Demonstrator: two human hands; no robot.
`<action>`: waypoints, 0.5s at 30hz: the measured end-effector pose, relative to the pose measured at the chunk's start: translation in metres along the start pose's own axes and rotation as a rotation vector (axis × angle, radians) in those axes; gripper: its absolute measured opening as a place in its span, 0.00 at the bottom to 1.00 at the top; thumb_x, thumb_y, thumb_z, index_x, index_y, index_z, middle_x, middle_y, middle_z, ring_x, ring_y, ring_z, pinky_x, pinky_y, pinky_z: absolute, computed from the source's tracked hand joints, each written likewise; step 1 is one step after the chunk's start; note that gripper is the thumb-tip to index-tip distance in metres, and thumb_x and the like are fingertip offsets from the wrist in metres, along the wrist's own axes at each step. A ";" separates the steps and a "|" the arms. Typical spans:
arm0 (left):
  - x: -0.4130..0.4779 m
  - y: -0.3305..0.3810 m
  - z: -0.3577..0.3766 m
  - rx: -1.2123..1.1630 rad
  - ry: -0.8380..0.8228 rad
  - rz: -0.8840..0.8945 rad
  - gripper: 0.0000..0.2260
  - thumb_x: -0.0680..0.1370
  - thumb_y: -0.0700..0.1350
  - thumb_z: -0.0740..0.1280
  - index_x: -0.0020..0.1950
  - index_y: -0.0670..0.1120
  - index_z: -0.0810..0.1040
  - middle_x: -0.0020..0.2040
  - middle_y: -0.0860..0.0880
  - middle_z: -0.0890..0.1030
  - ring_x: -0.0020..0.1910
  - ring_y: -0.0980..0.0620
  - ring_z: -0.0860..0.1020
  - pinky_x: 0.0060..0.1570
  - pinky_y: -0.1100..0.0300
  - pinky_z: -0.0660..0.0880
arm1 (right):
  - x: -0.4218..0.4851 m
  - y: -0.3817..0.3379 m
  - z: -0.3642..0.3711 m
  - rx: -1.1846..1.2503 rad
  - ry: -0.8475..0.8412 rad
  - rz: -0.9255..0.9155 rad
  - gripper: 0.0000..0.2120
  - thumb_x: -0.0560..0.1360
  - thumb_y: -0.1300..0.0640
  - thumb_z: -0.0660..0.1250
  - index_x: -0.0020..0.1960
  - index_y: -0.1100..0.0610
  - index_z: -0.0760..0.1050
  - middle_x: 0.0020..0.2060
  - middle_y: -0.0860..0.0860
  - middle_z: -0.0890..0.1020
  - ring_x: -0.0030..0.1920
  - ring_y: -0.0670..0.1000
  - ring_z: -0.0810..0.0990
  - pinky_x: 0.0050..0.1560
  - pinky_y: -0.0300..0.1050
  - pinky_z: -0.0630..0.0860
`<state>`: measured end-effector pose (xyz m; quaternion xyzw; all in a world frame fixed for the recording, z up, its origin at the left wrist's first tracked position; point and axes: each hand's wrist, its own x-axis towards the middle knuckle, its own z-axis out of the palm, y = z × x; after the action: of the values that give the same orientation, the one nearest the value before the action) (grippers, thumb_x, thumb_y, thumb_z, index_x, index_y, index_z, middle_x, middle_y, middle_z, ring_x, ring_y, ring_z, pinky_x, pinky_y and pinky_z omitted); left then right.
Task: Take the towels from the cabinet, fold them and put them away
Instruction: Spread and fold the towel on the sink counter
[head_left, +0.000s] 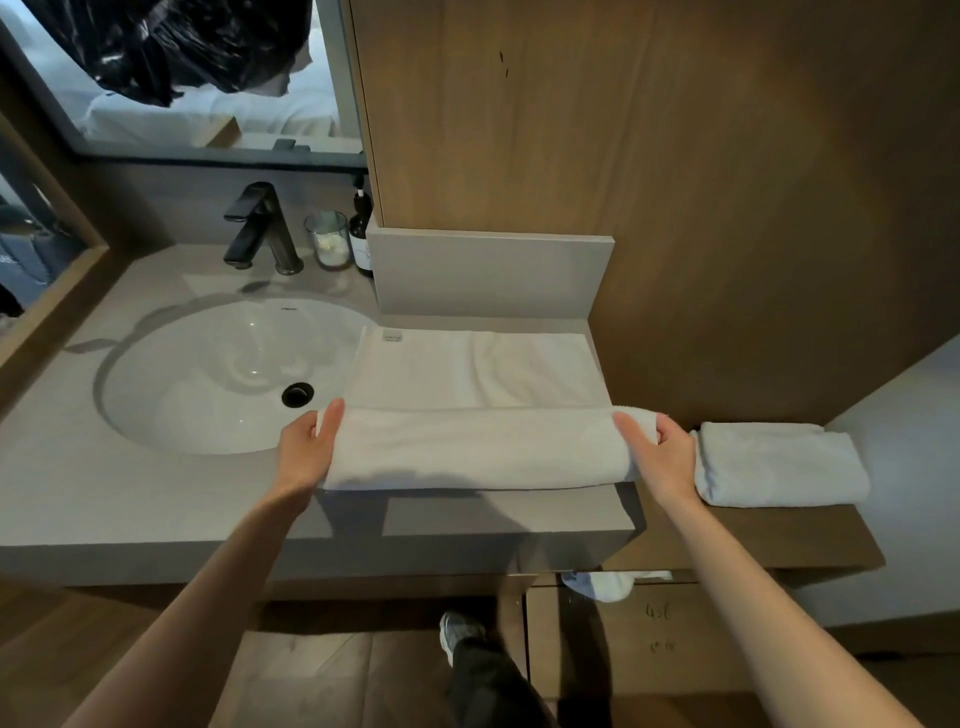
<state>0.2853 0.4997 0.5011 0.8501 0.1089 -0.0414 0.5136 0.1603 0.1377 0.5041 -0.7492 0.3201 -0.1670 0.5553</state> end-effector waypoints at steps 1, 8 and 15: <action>0.006 0.000 0.004 0.020 0.019 -0.035 0.22 0.80 0.56 0.60 0.32 0.44 0.60 0.30 0.46 0.61 0.34 0.48 0.60 0.33 0.53 0.56 | 0.008 0.002 0.004 -0.014 -0.006 -0.006 0.07 0.76 0.51 0.69 0.51 0.52 0.75 0.44 0.47 0.80 0.50 0.49 0.78 0.44 0.42 0.76; 0.034 -0.005 0.020 0.079 -0.080 -0.179 0.33 0.78 0.67 0.53 0.48 0.36 0.77 0.46 0.39 0.78 0.48 0.41 0.75 0.49 0.50 0.68 | 0.036 0.018 0.025 -0.136 -0.016 -0.022 0.07 0.79 0.48 0.64 0.53 0.51 0.73 0.46 0.49 0.79 0.50 0.50 0.77 0.49 0.45 0.72; 0.024 -0.013 0.005 0.113 -0.258 -0.079 0.13 0.71 0.50 0.75 0.50 0.46 0.79 0.45 0.49 0.81 0.44 0.50 0.78 0.39 0.60 0.74 | 0.032 0.024 0.020 -0.184 -0.090 0.074 0.13 0.78 0.42 0.62 0.52 0.52 0.74 0.45 0.47 0.79 0.46 0.46 0.77 0.48 0.45 0.74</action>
<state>0.3059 0.5040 0.4831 0.8604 0.0729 -0.1767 0.4724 0.1893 0.1265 0.4715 -0.7914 0.3365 -0.0826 0.5037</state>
